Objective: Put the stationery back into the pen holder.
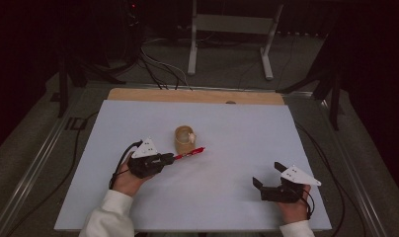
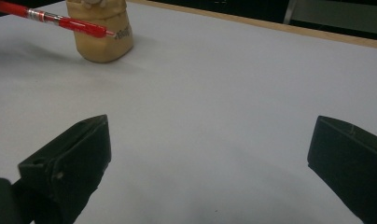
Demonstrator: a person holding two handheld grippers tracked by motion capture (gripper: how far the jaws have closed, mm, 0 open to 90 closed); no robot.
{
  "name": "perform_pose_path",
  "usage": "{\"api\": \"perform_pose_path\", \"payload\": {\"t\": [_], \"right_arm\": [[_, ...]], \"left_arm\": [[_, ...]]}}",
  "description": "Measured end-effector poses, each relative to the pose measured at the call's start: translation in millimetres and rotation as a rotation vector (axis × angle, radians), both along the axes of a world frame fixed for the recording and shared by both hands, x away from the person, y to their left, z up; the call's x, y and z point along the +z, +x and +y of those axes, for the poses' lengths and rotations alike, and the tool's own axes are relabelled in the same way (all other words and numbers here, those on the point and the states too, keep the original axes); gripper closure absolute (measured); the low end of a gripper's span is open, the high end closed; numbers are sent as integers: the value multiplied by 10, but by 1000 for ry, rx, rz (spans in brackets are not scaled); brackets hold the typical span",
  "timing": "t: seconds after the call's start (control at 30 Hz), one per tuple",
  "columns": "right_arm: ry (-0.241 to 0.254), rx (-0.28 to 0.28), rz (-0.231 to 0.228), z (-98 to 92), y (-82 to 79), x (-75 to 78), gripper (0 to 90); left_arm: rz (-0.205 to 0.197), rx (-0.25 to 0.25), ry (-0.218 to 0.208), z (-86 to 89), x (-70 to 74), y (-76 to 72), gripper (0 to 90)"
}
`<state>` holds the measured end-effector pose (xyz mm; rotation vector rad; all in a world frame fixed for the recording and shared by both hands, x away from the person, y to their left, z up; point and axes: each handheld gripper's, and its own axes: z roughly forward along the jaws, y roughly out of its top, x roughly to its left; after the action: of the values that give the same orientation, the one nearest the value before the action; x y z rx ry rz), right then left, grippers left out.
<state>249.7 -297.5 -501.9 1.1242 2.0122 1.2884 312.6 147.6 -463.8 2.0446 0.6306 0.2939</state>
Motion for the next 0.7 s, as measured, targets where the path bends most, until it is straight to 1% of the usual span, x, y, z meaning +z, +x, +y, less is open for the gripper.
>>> {"api": "perform_pose_path", "payload": {"t": [0.17, 0.4, 0.7], "right_arm": [[0, 0, 1, 2, 0, -1, 2], [-1, 0, 4, 4, 1, -3, 2], [-3, 0, 6, 4, 3, -6, 2]], "left_arm": [[-4, -9, -16, 32, 64, -10, 812], [-11, -18, -29, 57, 147, -9, 812], [-25, -24, -33, 79, 253, -1, 812]]}}
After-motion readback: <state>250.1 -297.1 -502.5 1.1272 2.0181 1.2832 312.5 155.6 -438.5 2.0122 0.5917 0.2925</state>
